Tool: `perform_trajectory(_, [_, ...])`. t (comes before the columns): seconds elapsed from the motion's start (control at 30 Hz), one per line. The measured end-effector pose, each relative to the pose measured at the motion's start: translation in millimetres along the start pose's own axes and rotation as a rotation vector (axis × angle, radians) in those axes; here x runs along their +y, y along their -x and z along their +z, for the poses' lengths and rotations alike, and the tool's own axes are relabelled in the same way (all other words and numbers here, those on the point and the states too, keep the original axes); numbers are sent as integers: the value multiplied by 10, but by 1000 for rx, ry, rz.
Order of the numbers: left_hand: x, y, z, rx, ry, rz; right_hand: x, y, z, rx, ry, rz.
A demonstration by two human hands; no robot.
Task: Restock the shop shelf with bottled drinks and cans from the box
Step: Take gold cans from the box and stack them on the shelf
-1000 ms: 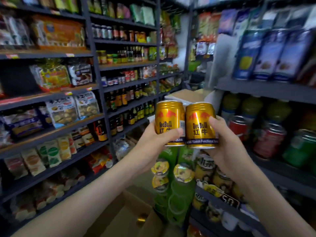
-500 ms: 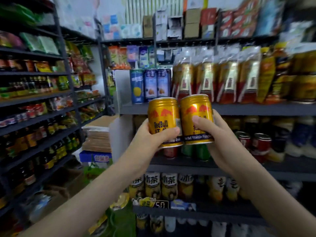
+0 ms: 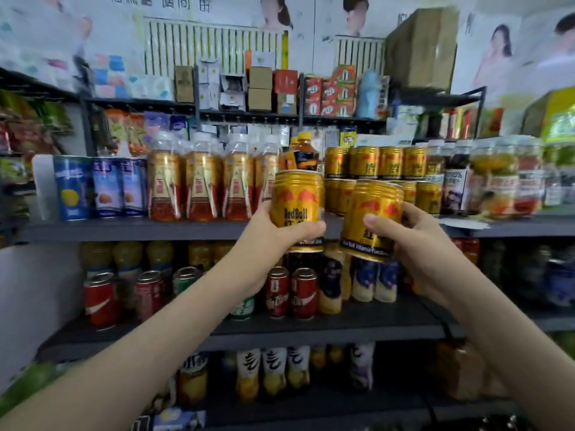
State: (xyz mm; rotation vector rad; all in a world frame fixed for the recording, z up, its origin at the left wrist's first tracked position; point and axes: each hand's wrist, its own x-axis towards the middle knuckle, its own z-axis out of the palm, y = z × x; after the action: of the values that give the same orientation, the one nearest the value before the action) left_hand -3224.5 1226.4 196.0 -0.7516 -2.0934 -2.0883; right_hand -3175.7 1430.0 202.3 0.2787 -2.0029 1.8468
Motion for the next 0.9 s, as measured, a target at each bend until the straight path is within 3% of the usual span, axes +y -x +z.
perform_trajectory(0.13, [45,-372,368,76,-14,1,73,-399,-704,66,34,2])
perform_trajectory(0.3, [76,-816,477,123,-74,42,122,-1067,-1081,43,111,-47])
perform_trajectory(0.63, [4,-1701,484,227,-194,164,159,-2301,-958,-76,221,-175])
perform_trajectory(0.9, [86,-2019,439,310,-249,229,225,-2905,-748,-60,430,-280])
